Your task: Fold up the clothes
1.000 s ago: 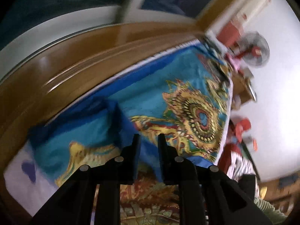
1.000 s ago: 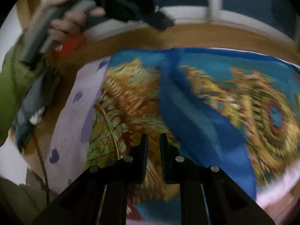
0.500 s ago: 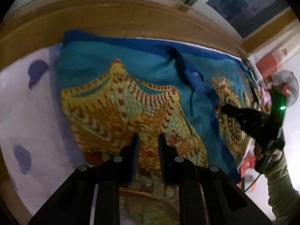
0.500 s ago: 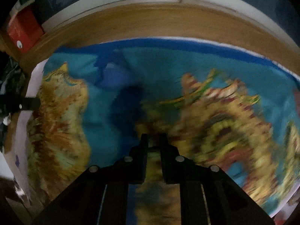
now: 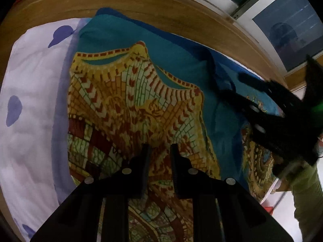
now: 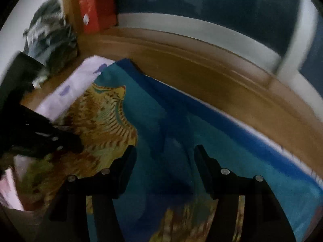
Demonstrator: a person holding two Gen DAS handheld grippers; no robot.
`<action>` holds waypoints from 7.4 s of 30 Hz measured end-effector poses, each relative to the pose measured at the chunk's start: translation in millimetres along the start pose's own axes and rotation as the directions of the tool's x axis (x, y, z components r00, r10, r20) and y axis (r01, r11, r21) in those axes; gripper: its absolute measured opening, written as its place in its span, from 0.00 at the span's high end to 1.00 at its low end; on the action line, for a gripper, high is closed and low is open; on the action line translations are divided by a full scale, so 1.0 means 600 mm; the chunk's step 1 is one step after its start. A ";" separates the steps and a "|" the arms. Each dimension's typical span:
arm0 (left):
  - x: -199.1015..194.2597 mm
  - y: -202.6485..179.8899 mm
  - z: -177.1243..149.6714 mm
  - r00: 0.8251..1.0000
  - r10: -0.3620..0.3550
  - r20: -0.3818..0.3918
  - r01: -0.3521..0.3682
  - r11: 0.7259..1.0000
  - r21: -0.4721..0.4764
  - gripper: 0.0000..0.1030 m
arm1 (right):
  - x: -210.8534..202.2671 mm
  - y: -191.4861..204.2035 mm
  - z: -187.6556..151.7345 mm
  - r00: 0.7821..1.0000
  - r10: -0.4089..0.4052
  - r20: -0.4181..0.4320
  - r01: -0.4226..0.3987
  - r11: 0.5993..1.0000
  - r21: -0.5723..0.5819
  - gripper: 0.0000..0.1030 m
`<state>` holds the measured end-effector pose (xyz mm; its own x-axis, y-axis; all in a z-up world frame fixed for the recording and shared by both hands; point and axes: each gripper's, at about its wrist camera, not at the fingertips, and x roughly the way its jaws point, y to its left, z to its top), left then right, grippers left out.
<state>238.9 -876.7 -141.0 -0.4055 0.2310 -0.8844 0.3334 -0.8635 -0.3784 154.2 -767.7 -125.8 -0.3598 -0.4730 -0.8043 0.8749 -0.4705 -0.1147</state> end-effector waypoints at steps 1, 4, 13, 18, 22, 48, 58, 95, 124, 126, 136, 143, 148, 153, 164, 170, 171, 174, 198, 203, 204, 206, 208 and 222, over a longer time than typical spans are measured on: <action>0.002 -0.002 -0.002 1.000 0.003 0.003 -0.003 1.000 -0.001 0.82 | 0.012 0.001 0.004 1.000 -0.029 -0.011 0.029 0.999 -0.019 0.42; 0.002 -0.008 -0.010 1.000 0.003 0.020 -0.003 1.000 -0.012 0.82 | 0.050 -0.012 0.012 0.997 -0.062 -0.039 0.061 0.998 -0.019 0.48; -0.002 -0.003 -0.038 0.999 -0.018 0.032 0.019 1.000 -0.009 0.82 | 0.055 -0.125 0.035 0.996 0.080 0.033 -0.085 0.970 0.228 0.98; 0.007 -0.011 -0.036 1.000 0.004 0.030 -0.004 1.000 0.007 0.80 | 0.081 -0.131 0.041 0.997 0.073 0.017 -0.075 0.974 0.213 0.98; 0.007 -0.017 -0.035 1.000 0.016 0.019 -0.017 1.000 0.009 0.80 | 0.108 -0.131 0.031 0.998 0.069 -0.003 -0.067 0.971 0.229 0.97; 0.059 0.014 0.201 0.978 0.144 0.151 -0.156 0.985 0.071 0.80 | 0.063 -0.145 0.019 0.999 0.035 0.023 -0.040 0.961 0.273 0.70; -0.054 0.054 -0.041 0.999 -0.032 0.012 0.029 0.978 0.207 0.64 | -0.159 -0.063 -0.111 0.999 -0.019 0.032 0.007 0.941 0.337 0.56; -0.075 0.071 -0.286 0.979 -0.200 -0.034 0.196 0.977 -0.082 0.97 | -0.219 0.132 -0.354 0.996 0.091 0.018 -0.082 0.773 0.629 0.71; -0.156 0.083 -0.236 0.996 -0.090 0.017 0.089 0.995 0.035 0.88 | -0.228 0.110 -0.371 0.995 -0.095 -0.042 0.101 0.787 0.609 0.83; -0.155 0.082 -0.201 0.998 -0.046 0.031 0.043 0.996 0.078 0.84 | -0.239 0.114 -0.373 0.992 -0.119 -0.043 0.121 0.788 0.604 0.83; -0.121 0.117 0.019 0.998 -0.004 0.068 -0.016 0.956 0.294 0.73 | -0.267 0.247 -0.266 0.971 -0.238 -0.006 0.198 0.792 0.578 0.54; -0.051 0.142 0.148 1.000 -0.011 0.015 0.005 0.932 0.363 0.73 | -0.188 0.407 -0.136 0.965 -0.251 -0.075 0.254 0.827 0.502 0.46; -0.030 0.142 0.189 1.000 -0.008 0.019 0.000 0.919 0.394 0.73 | -0.148 0.462 -0.089 0.953 -0.272 -0.134 0.303 0.837 0.455 0.46; -0.020 0.143 0.208 1.000 0.000 0.022 -0.009 0.921 0.390 0.73 | -0.109 0.482 -0.078 0.953 -0.230 -0.195 0.295 0.849 0.438 0.46; 0.015 0.140 0.232 0.999 -0.041 0.001 0.038 0.930 0.364 0.73 | -0.084 0.496 -0.098 0.916 -0.314 -0.249 0.396 0.805 0.443 0.34; 0.024 0.132 0.233 1.000 -0.026 -0.012 0.029 0.918 0.395 0.73 | -0.090 0.483 -0.104 0.919 -0.308 -0.246 0.393 0.772 0.500 0.34; 0.025 0.133 0.232 0.999 -0.031 -0.011 0.032 0.918 0.395 0.73 | -0.090 0.484 -0.103 0.916 -0.315 -0.248 0.400 0.770 0.497 0.35; 0.027 0.140 0.234 0.998 -0.057 -0.015 0.059 0.926 0.372 0.73 | -0.087 0.491 -0.094 0.896 -0.360 -0.259 0.443 0.770 0.459 0.36; 0.033 0.138 0.239 0.993 -0.115 -0.036 0.119 0.904 0.411 0.96 | -0.091 0.477 -0.109 0.941 -0.246 -0.233 0.335 0.773 0.539 0.96; 0.012 0.135 0.239 0.990 -0.140 -0.001 0.130 0.913 0.388 0.97 | -0.141 0.419 -0.129 0.978 -0.163 -0.131 0.208 0.683 0.700 0.98; 0.004 0.129 0.241 0.987 -0.160 0.006 0.146 0.916 0.375 0.97 | -0.158 0.409 -0.131 0.980 -0.169 -0.106 0.192 0.667 0.720 0.98; -0.016 0.114 0.245 0.981 -0.194 0.018 0.174 0.913 0.370 0.97 | -0.189 0.387 -0.135 0.981 -0.184 -0.059 0.165 0.635 0.754 0.98; -0.035 0.093 0.247 0.974 -0.224 0.034 0.195 0.905 0.378 0.97 | -0.221 0.366 -0.140 0.979 -0.202 -0.013 0.135 0.603 0.786 0.98; -0.105 -0.212 0.244 0.949 -0.290 0.120 0.166 0.788 0.593 0.97 | -0.390 0.191 -0.234 0.924 -0.371 0.096 0.135 0.550 0.824 0.98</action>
<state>97.4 -846.9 3.2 -0.5836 0.4162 -0.6973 -0.3093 -0.9079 -0.2831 383.9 -606.3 -32.8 -0.6876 -0.3339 -0.6447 0.1653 -0.9367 0.3088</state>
